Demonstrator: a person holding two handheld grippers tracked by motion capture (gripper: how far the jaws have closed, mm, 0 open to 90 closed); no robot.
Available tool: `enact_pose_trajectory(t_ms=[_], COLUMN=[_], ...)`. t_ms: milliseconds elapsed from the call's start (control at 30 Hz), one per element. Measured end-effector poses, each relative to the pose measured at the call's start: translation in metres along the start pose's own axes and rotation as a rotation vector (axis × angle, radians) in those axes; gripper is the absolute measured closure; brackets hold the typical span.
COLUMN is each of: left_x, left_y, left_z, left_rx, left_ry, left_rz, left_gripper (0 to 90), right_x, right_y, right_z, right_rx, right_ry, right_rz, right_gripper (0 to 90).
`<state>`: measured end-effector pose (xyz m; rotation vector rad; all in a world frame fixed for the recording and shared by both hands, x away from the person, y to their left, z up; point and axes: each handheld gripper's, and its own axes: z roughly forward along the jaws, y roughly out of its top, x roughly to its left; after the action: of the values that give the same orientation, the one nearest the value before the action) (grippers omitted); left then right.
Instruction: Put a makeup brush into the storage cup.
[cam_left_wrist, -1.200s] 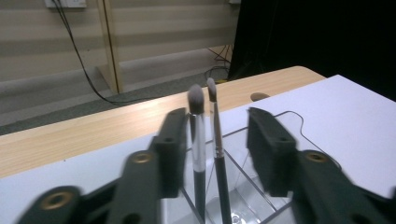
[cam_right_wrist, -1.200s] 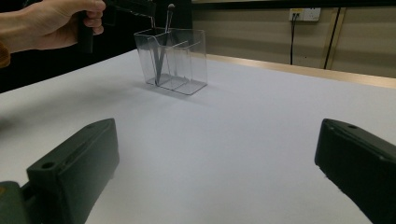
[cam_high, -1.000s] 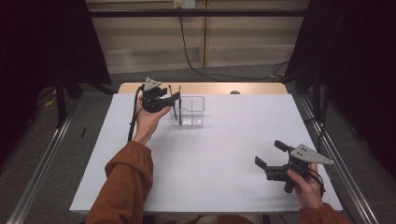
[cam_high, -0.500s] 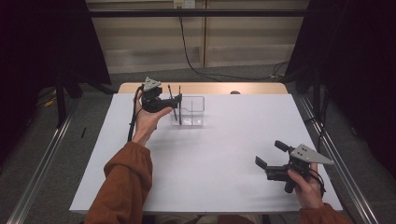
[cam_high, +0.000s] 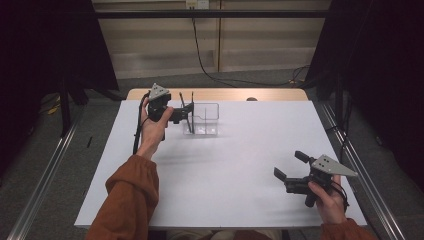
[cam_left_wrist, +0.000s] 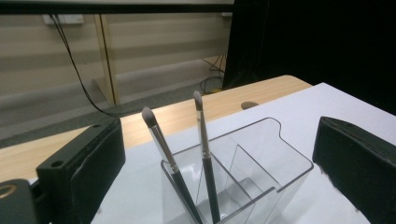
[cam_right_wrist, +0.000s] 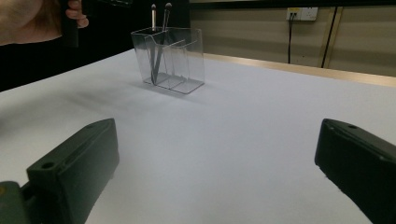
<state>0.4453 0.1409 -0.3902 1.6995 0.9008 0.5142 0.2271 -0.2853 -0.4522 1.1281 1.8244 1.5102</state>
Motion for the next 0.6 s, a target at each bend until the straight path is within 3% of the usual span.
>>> enact_pose_trajectory(t_ms=[400, 600], left_x=[-0.01, -0.012], left_y=[0.003, 0.002], left_z=[-0.017, -0.03], left_rx=[-0.05, -0.049], left_ry=[-0.005, -0.012], left_rz=[0.038, 0.049], left_gripper=[2.4, 2.2], right_x=[0.0, 0.001], right_y=[0.001, 0.001], right_z=[-0.002, -0.003], right_rx=[-0.005, -0.008], right_ry=[-0.008, -0.01], right_rz=[-0.003, -0.007], right_gripper=[0.0, 0.0])
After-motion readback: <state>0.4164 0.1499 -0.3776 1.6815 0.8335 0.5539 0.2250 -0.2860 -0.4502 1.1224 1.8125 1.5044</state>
